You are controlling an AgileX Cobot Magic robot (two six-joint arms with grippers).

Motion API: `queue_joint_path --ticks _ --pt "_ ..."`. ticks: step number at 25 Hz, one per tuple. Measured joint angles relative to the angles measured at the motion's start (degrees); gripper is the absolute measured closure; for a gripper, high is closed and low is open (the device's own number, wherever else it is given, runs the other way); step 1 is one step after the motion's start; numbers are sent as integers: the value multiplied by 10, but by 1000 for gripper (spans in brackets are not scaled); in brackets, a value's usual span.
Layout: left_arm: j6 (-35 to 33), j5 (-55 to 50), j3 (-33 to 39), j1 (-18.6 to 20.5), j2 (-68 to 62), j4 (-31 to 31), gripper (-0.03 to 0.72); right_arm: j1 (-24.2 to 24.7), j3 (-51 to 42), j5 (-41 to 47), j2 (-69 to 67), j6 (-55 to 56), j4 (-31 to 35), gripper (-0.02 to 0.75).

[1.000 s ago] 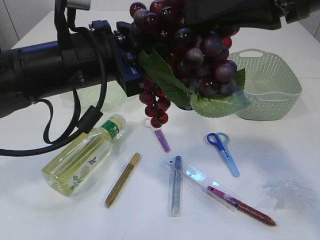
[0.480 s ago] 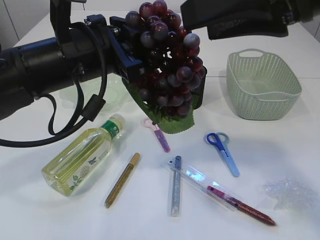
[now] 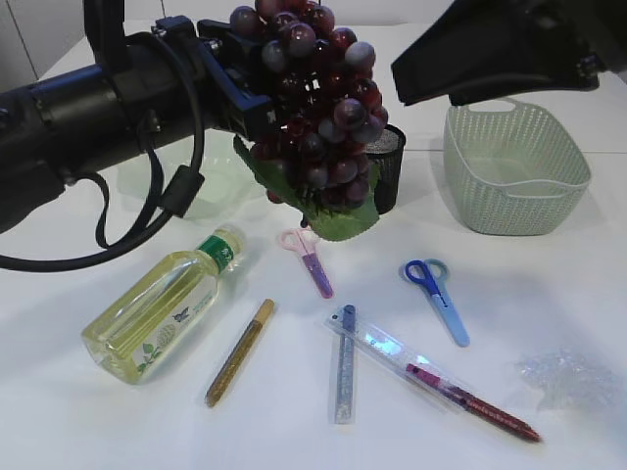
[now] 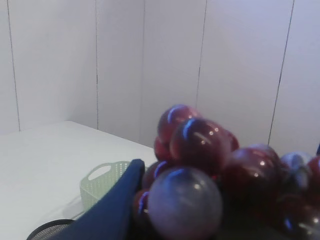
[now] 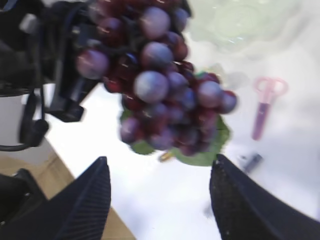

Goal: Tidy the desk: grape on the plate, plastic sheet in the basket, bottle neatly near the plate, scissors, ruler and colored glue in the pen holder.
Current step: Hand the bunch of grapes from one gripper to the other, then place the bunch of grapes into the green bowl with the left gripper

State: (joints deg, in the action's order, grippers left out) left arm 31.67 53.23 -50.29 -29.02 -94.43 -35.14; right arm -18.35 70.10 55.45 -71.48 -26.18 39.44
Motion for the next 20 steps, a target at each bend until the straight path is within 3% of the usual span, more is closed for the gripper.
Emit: queue_joint_path --ticks 7,13,16,20 --pt "-1 -21 0 49 0 17 501 0 0 1 0 184 -214 247" --pt "-2 -26 0 107 0 41 502 0 0 63 0 308 -404 247" --pt "-18 -30 0 131 0 73 502 0 0 96 0 328 -457 248" --pt "-71 -71 -20 147 -2 113 503 0 0 111 0 333 -471 248"
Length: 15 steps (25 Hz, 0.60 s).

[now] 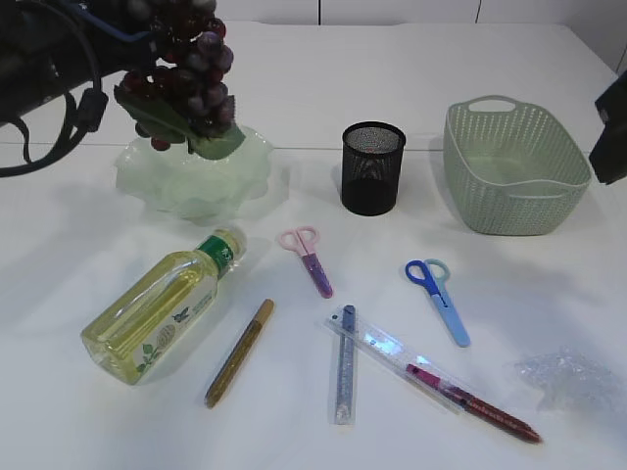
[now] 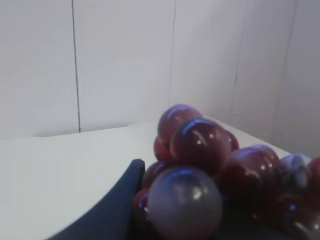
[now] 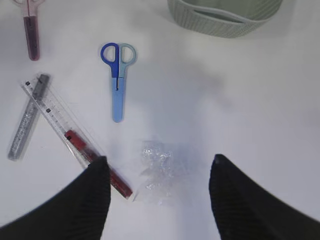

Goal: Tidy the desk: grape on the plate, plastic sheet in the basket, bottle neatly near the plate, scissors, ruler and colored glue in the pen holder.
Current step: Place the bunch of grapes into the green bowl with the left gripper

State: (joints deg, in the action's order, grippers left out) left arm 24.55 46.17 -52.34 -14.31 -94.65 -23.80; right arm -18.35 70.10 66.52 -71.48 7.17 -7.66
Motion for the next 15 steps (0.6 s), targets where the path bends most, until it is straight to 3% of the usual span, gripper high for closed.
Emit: queue_joint_path --ticks 15 --pt "-68 -44 -193 2 -161 59 503 0 0 2 0 0 -12 248"
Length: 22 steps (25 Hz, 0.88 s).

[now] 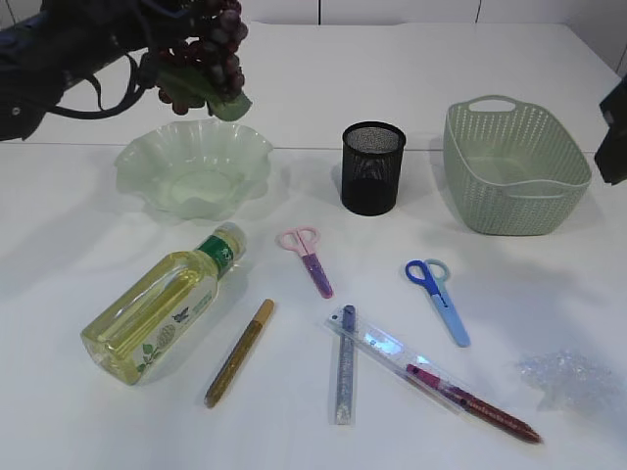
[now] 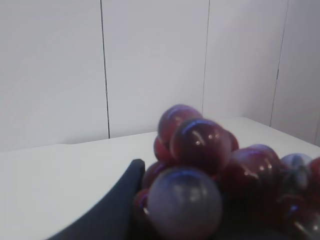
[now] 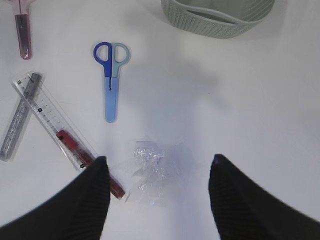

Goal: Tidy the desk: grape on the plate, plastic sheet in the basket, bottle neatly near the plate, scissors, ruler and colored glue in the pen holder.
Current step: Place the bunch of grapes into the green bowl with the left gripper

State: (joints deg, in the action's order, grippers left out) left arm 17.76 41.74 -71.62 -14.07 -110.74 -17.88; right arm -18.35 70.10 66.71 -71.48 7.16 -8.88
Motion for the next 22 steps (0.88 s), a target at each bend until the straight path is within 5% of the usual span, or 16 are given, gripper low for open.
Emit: queue_joint_path --ticks 8,22 --pt "-15 -6 -83 12 -107 0 503 0 0 0 0 0 -3 248" --pt "-16 -39 -87 48 -158 -37 471 0 0 0 0 -1 -7 248"
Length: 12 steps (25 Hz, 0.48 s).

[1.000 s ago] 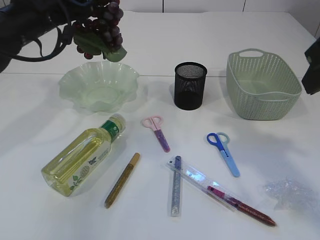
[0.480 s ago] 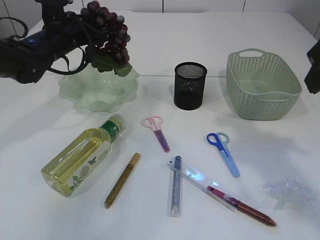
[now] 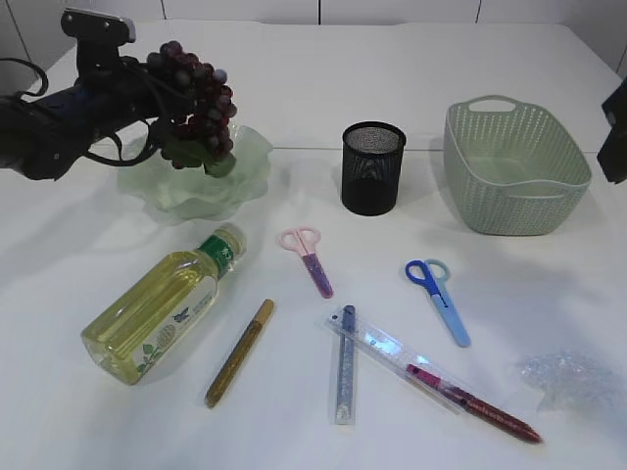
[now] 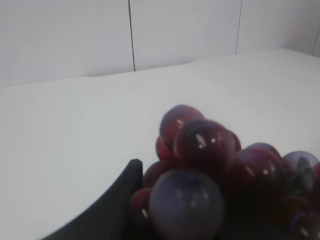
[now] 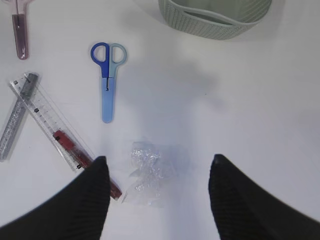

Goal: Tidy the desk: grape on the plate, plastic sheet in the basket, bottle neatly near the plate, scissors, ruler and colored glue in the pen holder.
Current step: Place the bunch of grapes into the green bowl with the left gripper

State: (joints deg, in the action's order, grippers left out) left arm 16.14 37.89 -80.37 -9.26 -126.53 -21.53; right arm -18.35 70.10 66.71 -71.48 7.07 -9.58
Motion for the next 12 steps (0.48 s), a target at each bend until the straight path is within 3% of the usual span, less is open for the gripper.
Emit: queue_joint_path --ticks 12 --pt "-3 -40 0 1 -13 -12 234 0 0 0 0 -7 -5 248"
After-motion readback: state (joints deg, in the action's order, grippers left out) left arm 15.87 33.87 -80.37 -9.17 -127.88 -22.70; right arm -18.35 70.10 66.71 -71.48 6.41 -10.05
